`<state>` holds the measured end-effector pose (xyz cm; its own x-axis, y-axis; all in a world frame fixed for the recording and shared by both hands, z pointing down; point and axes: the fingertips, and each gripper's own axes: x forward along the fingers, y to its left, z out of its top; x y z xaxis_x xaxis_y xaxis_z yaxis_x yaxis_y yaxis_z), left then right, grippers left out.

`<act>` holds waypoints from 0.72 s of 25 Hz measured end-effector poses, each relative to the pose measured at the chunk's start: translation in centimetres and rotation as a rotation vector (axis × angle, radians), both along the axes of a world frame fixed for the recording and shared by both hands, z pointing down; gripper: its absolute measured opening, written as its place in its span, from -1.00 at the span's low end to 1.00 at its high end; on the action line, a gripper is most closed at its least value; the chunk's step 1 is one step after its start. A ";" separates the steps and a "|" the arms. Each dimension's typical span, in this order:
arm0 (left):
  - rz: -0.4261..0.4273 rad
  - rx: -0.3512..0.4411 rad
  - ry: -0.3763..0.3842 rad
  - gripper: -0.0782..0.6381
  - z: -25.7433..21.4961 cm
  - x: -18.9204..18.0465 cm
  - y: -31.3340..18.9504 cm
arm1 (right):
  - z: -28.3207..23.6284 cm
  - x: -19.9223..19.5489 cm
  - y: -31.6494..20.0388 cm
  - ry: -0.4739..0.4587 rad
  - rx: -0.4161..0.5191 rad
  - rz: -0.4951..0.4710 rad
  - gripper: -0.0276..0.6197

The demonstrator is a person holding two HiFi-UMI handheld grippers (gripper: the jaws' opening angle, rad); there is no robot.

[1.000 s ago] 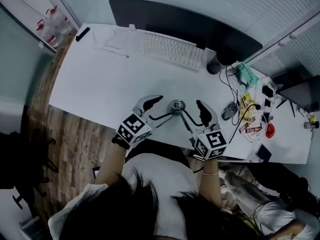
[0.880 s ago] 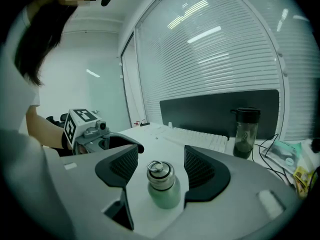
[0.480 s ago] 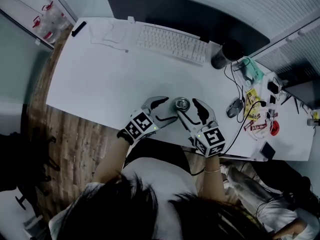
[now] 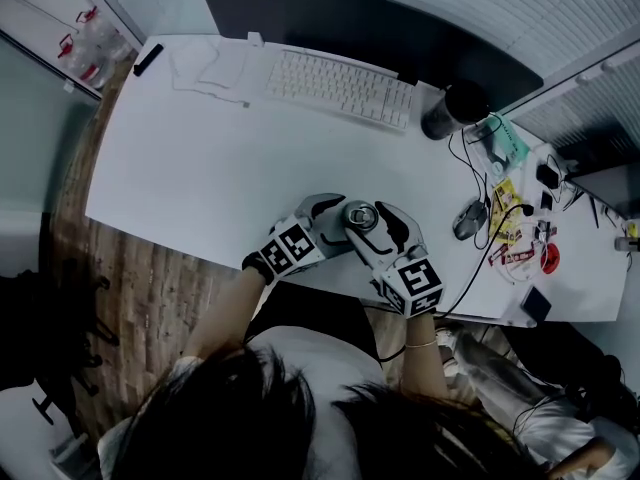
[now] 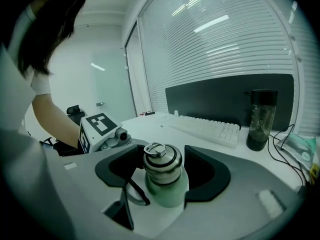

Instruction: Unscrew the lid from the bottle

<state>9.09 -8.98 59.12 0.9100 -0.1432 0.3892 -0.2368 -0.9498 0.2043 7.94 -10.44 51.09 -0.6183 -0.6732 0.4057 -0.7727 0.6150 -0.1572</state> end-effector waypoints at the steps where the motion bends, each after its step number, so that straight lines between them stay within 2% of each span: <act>1: 0.008 0.004 -0.001 0.43 0.1 0.2 0.0 | 0.1 -0.2 -0.1 0.005 0.001 -0.006 -0.10; 9: 0.030 0.029 0.005 0.42 0.4 1.2 -0.3 | 0.6 -0.3 -0.7 0.017 0.035 -0.004 -0.11; 18: 0.112 0.037 0.001 0.36 0.5 1.1 -0.3 | 0.5 -0.3 -0.6 -0.051 0.036 -0.080 -0.11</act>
<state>10.16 -9.28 59.61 0.9214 -0.0546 0.3847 -0.1283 -0.9773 0.1688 7.64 -11.05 51.62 -0.6899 -0.6342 0.3490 -0.7124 0.6805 -0.1715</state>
